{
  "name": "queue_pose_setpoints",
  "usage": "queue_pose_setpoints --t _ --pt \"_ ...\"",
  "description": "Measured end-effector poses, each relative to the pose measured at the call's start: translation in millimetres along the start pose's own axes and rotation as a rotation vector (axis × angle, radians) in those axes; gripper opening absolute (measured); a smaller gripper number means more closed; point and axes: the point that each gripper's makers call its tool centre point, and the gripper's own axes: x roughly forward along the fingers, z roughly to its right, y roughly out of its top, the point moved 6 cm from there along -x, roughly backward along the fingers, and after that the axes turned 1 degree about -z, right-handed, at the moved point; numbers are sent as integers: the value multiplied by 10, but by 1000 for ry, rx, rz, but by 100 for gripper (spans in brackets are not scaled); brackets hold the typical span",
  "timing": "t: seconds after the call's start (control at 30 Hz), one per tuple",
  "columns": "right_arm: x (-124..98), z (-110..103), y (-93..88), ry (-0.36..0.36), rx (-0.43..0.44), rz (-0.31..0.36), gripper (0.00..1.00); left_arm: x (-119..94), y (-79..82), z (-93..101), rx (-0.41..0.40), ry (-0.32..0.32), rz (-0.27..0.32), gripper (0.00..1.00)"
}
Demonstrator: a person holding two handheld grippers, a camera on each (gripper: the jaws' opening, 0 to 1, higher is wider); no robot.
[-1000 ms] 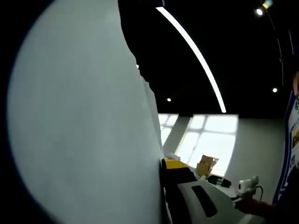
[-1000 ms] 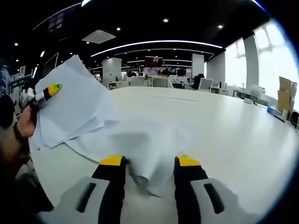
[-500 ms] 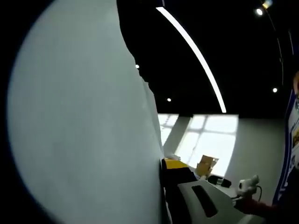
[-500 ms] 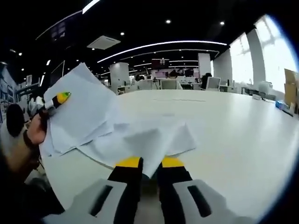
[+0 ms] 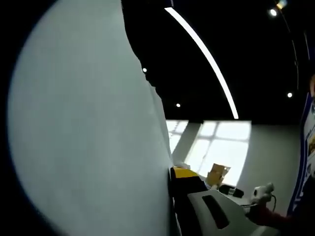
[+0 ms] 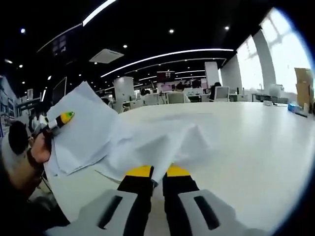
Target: Organize the stack of printing papers by aligning and flattening the scattered papers on the table
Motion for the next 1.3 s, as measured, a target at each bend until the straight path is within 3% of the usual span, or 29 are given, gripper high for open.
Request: queue_pose_setpoints --t 0.67,1.3 --pt "-244 189 304 -90 -18 159 0 3 -16 4 0 3 -5 8" --pt "-404 302 523 -123 -44 255 0 1 -30 13 0 0 -3 8"
